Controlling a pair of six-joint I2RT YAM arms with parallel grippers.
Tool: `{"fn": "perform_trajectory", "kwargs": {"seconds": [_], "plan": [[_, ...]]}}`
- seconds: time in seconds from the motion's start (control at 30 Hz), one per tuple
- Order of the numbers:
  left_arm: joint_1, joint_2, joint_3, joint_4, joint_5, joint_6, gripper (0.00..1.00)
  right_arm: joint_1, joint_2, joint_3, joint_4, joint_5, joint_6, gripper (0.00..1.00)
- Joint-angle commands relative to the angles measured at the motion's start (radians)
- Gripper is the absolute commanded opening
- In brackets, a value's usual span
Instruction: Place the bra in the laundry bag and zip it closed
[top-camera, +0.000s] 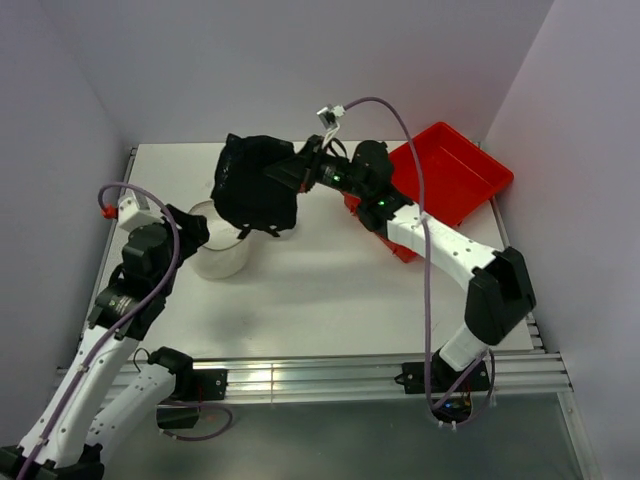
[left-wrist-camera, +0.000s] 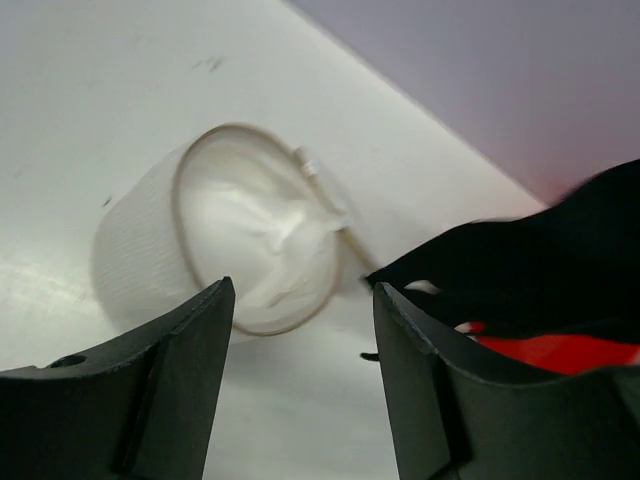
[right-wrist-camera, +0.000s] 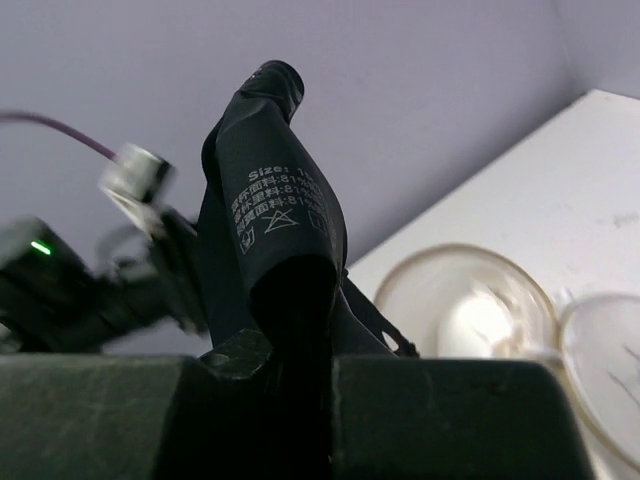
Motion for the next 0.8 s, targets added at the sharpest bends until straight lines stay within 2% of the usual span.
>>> {"fn": "perform_trajectory", "kwargs": {"seconds": [0.0, 0.13, 0.23, 0.4, 0.43, 0.6, 0.63, 0.73, 0.77], "plan": [[0.068, 0.025, -0.084, -0.016, -0.002, -0.085, 0.63, 0.042, 0.101, 0.117, 0.145, 0.06, 0.076, 0.0], [0.187, 0.088, -0.139, 0.07, 0.122, -0.087, 0.66, 0.068, 0.225, 0.255, 0.2, 0.068, 0.093, 0.0], [0.224, 0.121, -0.164, 0.105, 0.13, -0.082, 0.63, 0.073, 0.32, 0.349, 0.203, 0.062, 0.112, 0.0], [0.26, 0.147, -0.213, 0.147, 0.138, -0.076, 0.54, 0.078, 0.431, 0.413, 0.242, 0.063, 0.153, 0.0], [0.273, 0.154, -0.219, 0.154, 0.144, -0.076, 0.48, 0.082, 0.466, 0.436, 0.24, 0.059, 0.156, 0.0], [0.322, 0.194, -0.247, 0.211, 0.215, -0.088, 0.36, 0.09, 0.546, 0.498, 0.226, 0.049, 0.173, 0.0], [0.329, 0.196, -0.248, 0.217, 0.224, -0.088, 0.23, 0.09, 0.557, 0.501, 0.222, 0.057, 0.167, 0.0], [0.336, 0.188, -0.259, 0.225, 0.245, -0.087, 0.04, 0.091, 0.58, 0.519, 0.197, 0.089, 0.133, 0.0], [0.336, 0.185, -0.258, 0.223, 0.247, -0.088, 0.01, 0.091, 0.584, 0.521, 0.196, 0.103, 0.124, 0.0]]}}
